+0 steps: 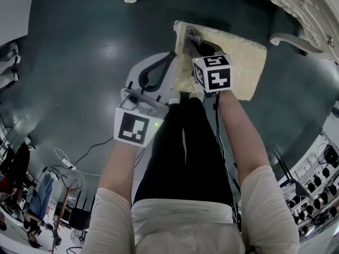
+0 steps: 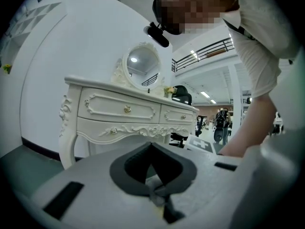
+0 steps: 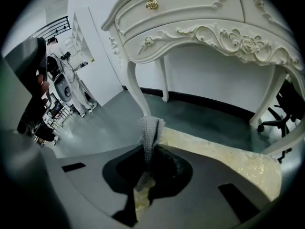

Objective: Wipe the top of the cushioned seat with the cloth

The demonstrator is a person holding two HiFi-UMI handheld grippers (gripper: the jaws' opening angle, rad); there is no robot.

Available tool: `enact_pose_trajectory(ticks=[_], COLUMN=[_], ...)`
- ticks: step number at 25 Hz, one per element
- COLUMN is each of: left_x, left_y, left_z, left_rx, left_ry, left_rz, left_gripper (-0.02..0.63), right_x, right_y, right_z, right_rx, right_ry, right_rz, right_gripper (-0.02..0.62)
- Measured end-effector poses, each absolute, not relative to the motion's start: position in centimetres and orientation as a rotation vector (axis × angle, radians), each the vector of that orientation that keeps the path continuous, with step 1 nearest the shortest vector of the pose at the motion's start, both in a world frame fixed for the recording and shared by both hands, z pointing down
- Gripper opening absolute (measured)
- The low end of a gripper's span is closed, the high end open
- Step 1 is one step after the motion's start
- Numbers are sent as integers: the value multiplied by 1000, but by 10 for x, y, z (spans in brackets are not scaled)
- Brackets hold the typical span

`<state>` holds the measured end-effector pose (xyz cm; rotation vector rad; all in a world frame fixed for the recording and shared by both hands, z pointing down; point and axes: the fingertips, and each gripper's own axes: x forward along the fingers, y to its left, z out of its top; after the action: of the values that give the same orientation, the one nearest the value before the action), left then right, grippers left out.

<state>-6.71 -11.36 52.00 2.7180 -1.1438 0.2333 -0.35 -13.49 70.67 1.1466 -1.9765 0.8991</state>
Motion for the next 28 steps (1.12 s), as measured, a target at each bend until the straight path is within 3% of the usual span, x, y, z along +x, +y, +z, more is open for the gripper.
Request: enact_pose_trajectory(ticks=[15, 28], left_x=[-27, 16], left_y=[-111, -104], left_z=[511, 514], left_rx=[2840, 2806], left_ry=[-1099, -1164], left_rz=[322, 354], left_gripper=[2, 2], right_x=[30, 105], right_y=[-133, -126], right_z=[709, 709], right_rx=[1138, 1148], right_ry=[-1948, -1908], right_rz=[929, 935], right_gripper=[31, 31])
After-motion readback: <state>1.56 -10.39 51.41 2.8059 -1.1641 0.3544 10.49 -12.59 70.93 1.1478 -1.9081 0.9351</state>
